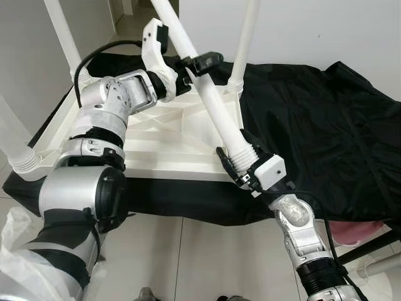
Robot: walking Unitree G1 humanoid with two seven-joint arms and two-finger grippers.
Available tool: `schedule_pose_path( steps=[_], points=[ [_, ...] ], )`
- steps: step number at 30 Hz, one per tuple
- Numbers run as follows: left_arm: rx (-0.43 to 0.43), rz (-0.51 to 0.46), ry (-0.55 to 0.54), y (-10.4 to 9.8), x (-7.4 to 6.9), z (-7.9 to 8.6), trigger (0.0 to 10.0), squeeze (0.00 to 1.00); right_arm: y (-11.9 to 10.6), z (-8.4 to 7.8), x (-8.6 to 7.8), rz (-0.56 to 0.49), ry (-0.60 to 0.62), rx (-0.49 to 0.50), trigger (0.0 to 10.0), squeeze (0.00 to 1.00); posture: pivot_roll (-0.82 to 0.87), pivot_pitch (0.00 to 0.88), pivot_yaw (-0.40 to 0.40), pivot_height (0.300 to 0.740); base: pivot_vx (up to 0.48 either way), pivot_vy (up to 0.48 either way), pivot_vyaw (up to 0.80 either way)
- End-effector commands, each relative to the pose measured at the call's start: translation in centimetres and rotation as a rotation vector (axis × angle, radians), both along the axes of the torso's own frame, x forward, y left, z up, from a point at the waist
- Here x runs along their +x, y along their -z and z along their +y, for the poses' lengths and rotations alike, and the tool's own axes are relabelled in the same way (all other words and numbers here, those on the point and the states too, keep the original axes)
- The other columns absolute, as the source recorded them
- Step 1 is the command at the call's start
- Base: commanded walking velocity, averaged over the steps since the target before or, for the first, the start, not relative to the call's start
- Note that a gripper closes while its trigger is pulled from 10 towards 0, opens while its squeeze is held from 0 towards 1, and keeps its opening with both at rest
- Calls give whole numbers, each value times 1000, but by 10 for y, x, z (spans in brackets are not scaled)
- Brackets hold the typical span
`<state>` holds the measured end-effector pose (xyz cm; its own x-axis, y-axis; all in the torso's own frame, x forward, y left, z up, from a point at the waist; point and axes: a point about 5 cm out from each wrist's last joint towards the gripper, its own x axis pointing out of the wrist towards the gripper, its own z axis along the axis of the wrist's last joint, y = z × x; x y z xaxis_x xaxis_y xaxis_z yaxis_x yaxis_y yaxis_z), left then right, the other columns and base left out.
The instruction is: Building children table
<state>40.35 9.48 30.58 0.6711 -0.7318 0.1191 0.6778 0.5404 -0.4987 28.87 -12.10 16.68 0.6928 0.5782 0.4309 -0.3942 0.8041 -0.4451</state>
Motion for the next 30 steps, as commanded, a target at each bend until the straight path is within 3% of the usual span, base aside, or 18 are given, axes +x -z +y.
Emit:
schedule_pose_path(
  steps=[1, 3, 4, 5, 6, 7, 20, 21, 22, 23, 29, 30],
  points=[
    [-8, -18, -15, -9, 2, 1, 7255, 0, -2, 2, -3, -16, -10, -14, 10000, 0, -55, 41, 21, 740, 0, 0, 0],
    [-10, -16, -18, -10, 2, 1, 6863, 0, -2, 2, -4, -18, -11, -21, 10000, 0, -55, 41, 19, 740, 0, 0, 0],
    [-16, -10, -20, -10, 3, 0, 4392, 0, -2, 2, -5, -21, -11, -27, 10000, 0, -56, 42, 18, 740, 0, 0, 0],
    [-17, -4, -23, -10, 4, 0, 3333, 0, -2, 3, -5, -23, -11, -29, 10000, 0, -56, 42, 18, 740, 0, 0, 0],
    [-17, -4, -23, -10, 4, 0, 3333, 0, -2, 3, -5, -23, -11, -29, 10000, 0, -56, 42, 18, 740, 0, 0, 0],
    [-10, 5, -28, -8, 5, 0, 0, 0, -2, 3, -5, -25, -15, -35, 10000, 0, -55, 41, 15, 740, 0, 0, 0],
    [-39, 32, -55, -6, 9, 6, 0, 0, -3, 0, -3, -5, -6, -7, 10000, 0, -44, 43, 5, 740, 0, 0, 0],
    [-45, 35, -59, -6, 9, 7, 0, 0, -3, -1, -2, 4, 2, 14, 10000, 925, -44, 43, 5, 740, 0, 0, 0],
    [-45, 35, -59, -6, 9, 7, 0, 0, -3, -1, -2, 4, 2, 14, 10000, 925, -44, 43, 5, 740, 0, 0, 0],
    [-51, 37, -64, -6, 10, 9, 0, 0, -4, -2, -1, 18, 4, 42, 10000, 1000, -45, 43, 6, 740, 0, 0, 0],
    [-60, 39, -78, -7, 11, 13, 0, 0, -6, -6, 0, 25, 22, 87, 10000, 1000, -46, 43, 5, 740, 0, 0, 0],
    [-61, 41, -83, -8, 11, 13, 1373, 0, -6, -7, -1, 24, 34, 93, 10000, 1000, -48, 43, 4, 740, 0, 0, 0]
  ],
)
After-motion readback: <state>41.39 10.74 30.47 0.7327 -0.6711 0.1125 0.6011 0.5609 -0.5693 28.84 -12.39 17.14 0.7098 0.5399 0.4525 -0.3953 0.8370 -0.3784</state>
